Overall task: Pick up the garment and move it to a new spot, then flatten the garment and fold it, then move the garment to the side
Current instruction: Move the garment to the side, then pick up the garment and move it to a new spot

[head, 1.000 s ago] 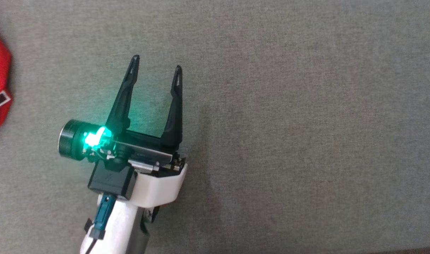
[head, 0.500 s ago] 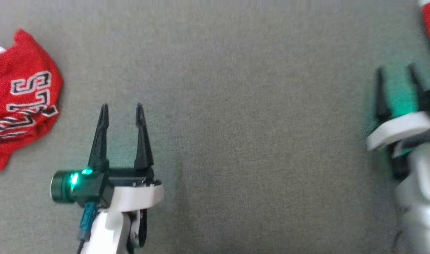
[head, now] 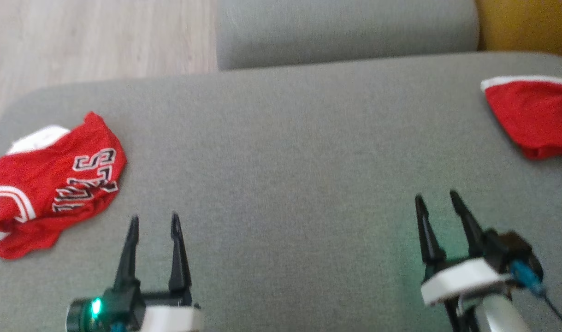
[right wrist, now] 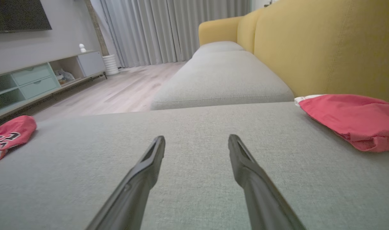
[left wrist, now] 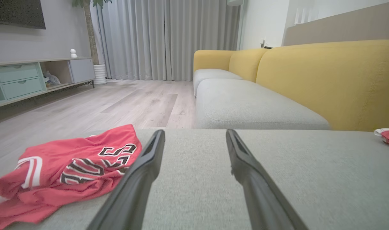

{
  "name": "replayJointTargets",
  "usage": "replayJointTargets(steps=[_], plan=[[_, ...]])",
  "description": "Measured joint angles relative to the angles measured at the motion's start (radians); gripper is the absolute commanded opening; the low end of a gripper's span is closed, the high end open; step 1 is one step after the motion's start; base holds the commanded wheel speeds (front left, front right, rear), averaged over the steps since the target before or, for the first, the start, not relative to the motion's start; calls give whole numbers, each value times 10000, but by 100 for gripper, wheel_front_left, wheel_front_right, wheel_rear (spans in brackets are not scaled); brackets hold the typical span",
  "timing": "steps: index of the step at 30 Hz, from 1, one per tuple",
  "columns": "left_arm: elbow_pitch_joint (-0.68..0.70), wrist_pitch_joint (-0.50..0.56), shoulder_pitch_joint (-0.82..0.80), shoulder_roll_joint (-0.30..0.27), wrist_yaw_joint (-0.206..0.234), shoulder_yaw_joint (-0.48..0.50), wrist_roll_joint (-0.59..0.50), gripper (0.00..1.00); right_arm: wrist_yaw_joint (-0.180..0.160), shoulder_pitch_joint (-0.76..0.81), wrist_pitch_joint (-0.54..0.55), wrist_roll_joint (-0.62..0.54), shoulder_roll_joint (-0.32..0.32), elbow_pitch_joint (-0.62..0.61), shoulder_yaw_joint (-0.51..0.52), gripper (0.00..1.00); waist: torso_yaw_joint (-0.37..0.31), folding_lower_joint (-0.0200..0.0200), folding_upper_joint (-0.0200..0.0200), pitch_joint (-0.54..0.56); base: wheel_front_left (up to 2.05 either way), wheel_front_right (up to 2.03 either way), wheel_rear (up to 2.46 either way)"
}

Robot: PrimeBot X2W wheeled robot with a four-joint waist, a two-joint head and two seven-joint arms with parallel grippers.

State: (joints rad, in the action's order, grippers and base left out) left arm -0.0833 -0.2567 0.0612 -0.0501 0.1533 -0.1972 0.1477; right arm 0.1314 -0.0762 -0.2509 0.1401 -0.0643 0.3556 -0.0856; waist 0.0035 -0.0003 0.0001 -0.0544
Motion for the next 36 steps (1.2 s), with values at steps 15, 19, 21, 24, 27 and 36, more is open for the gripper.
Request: replayJointTargets(steps=[15, 19, 21, 24, 27, 36], plan=[[-477, 2, 1347, -27, -38, 242, -466, 100, 0, 2479, 0, -493, 176, -1822, 113, 100, 80, 3, 0, 1542, 0, 0, 0], [-500, 2, 1519, -29, -42, 282, -512, 100, 0, 2549, 0, -491, 180, -1816, 107, 100, 16, 3, 0, 1545, 0, 0, 0], [-500, 2, 1513, -29, -54, 278, -512, 100, 0, 2547, 0, -491, 182, -1812, 107, 100, 14, 3, 0, 1496, 0, 0, 0], [-499, 2, 1511, -29, -56, 268, -514, 100, 0, 2543, 0, -491, 184, -1802, 119, 100, 30, 4, 0, 1412, 0, 0, 0], [-497, 2, 1505, -29, -56, 249, -522, 100, 0, 2541, 0, -493, 184, -1783, 153, 100, 59, 4, 0, 1376, 0, 0, 0], [-497, 2, 1502, -29, -96, 221, -525, 100, 0, 2521, 0, -533, 188, -1772, 249, 100, 106, 4, 0, 1252, 0, 0, 0]])
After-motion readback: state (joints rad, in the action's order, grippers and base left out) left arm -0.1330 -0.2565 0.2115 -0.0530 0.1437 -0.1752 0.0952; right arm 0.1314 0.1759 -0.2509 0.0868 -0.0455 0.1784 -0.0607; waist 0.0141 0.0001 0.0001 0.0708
